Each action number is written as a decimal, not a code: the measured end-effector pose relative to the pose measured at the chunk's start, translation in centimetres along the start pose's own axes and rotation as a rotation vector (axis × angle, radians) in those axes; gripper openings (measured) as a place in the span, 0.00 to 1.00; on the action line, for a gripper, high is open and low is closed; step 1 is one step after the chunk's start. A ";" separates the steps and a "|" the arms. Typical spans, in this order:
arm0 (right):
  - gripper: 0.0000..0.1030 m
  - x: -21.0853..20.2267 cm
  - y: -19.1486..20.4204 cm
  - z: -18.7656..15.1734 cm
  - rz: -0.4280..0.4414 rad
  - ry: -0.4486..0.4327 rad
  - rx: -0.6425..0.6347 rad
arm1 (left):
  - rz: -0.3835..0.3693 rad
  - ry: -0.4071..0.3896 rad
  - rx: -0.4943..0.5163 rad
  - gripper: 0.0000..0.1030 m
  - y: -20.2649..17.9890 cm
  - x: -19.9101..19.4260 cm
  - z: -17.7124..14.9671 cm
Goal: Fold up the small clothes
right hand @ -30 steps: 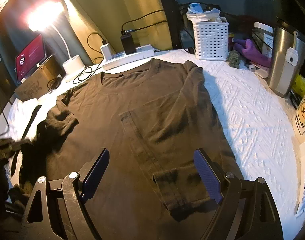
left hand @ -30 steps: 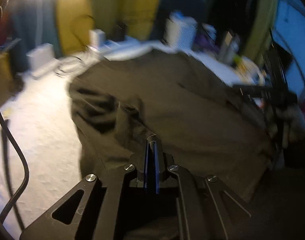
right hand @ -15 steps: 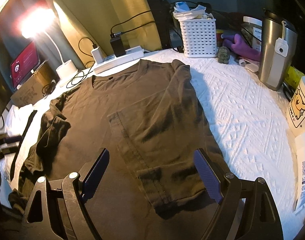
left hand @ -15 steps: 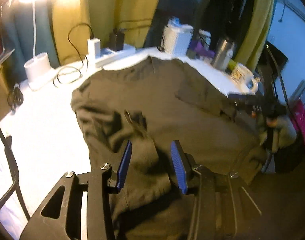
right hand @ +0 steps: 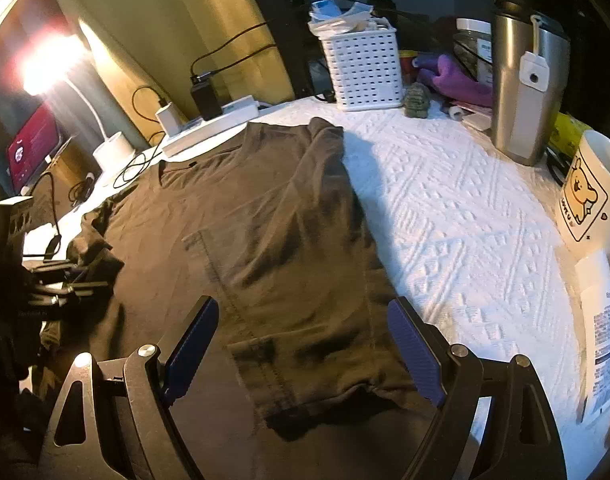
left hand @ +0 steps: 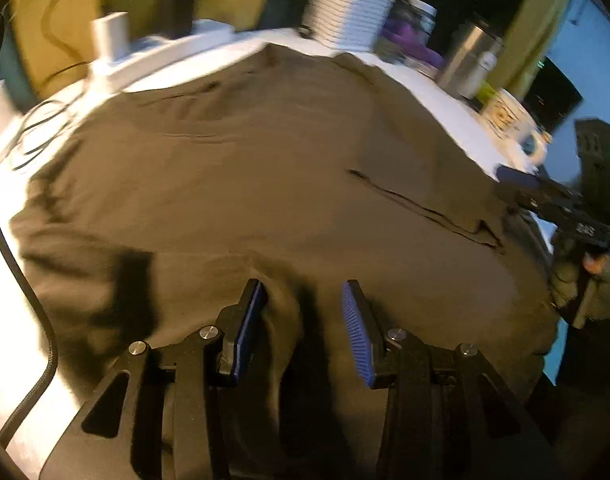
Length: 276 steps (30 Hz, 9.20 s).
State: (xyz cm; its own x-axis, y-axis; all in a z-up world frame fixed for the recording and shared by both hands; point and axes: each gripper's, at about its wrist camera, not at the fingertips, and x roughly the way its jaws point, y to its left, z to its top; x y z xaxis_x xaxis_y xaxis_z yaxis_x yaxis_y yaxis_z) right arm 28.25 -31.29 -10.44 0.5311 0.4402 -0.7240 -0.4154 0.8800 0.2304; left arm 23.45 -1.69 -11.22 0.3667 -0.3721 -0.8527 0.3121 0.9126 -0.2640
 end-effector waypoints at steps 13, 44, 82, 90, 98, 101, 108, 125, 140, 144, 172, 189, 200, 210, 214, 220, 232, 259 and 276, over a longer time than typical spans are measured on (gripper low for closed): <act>0.85 1.3 0.7 1.2 -0.012 0.017 -0.029 | 0.331 -0.107 -0.243 0.39 10.7 -6.6 -3.5; 0.74 11.2 -1.6 10.5 -0.255 0.048 -0.303 | 0.416 -0.154 -0.148 0.40 10.2 -9.2 -4.2; 0.74 -4.8 1.6 0.0 -0.301 -0.073 -0.254 | 0.361 -0.292 -0.153 0.54 3.6 -14.3 -12.2; 0.74 -8.3 2.6 -3.3 -0.272 -0.110 -0.205 | 0.270 -0.327 -0.173 0.56 1.3 -15.3 -14.4; 0.74 -11.2 2.7 -6.5 -0.242 -0.139 -0.155 | 0.221 -0.313 -0.173 0.60 -1.0 -16.4 -17.3; 0.74 -11.8 2.5 -7.8 -0.241 -0.138 -0.139 | 0.225 -0.293 -0.161 0.60 -1.6 -16.0 -18.4; 0.74 -11.4 1.5 -11.1 -0.213 -0.073 -0.095 | 0.196 -0.181 -0.175 0.59 -1.8 -13.8 -20.4; 0.07 -10.2 2.2 -15.5 -0.114 0.063 -0.157 | 0.137 -0.180 -0.080 0.19 -3.8 -14.9 -20.8; 0.06 -16.0 -0.1 -8.3 -0.303 -0.202 -0.203 | 0.202 -0.399 -0.025 0.18 -3.2 -19.3 -19.3; 0.06 -12.3 -1.6 -9.5 -0.304 -0.105 -0.180 | 0.172 -0.242 -0.063 0.19 -1.7 -15.1 -20.5; 0.06 -10.0 -3.2 -12.2 -0.304 -0.034 -0.117 | 0.179 -0.169 -0.122 0.36 -1.5 -13.7 -20.3; 0.06 -10.1 -3.4 -12.4 -0.305 -0.039 -0.100 | 0.201 -0.074 -0.015 0.54 -4.0 -12.2 -22.1; 0.06 -11.8 -2.6 -11.3 -0.300 -0.111 -0.104 | 0.294 -0.262 0.027 0.06 -5.0 -15.2 -21.0; 0.06 -14.0 -0.9 -8.8 -0.292 -0.211 -0.141 | 0.418 -0.398 0.026 0.05 -3.7 -18.6 -19.0; 0.06 -14.4 -0.1 -7.8 -0.283 -0.237 -0.161 | 0.464 -0.444 0.031 0.05 -3.2 -19.3 -18.0; 0.06 -14.6 0.7 -6.7 -0.281 -0.260 -0.186 | 0.433 -0.437 -0.004 0.05 -1.7 -18.6 -17.6; 0.06 -15.0 1.0 -5.4 -0.289 -0.282 -0.203 | 0.447 -0.503 -0.026 0.05 -0.9 -19.4 -16.5; 0.06 -10.6 2.4 3.9 -0.255 -0.297 -0.245 | 0.492 -0.596 -0.038 0.05 4.0 -20.6 -6.7; 0.06 -5.3 1.5 11.6 -0.251 -0.268 -0.264 | 0.530 -0.569 -0.069 0.05 9.0 -19.7 -1.4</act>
State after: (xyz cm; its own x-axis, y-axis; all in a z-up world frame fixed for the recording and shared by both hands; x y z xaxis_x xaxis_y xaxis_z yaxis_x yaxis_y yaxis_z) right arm 33.37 -30.28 1.29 0.7973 0.2800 -0.5347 -0.4049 0.9051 -0.1298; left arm 17.81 14.04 2.54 0.8504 0.1036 -0.5158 -0.0783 0.9944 0.0706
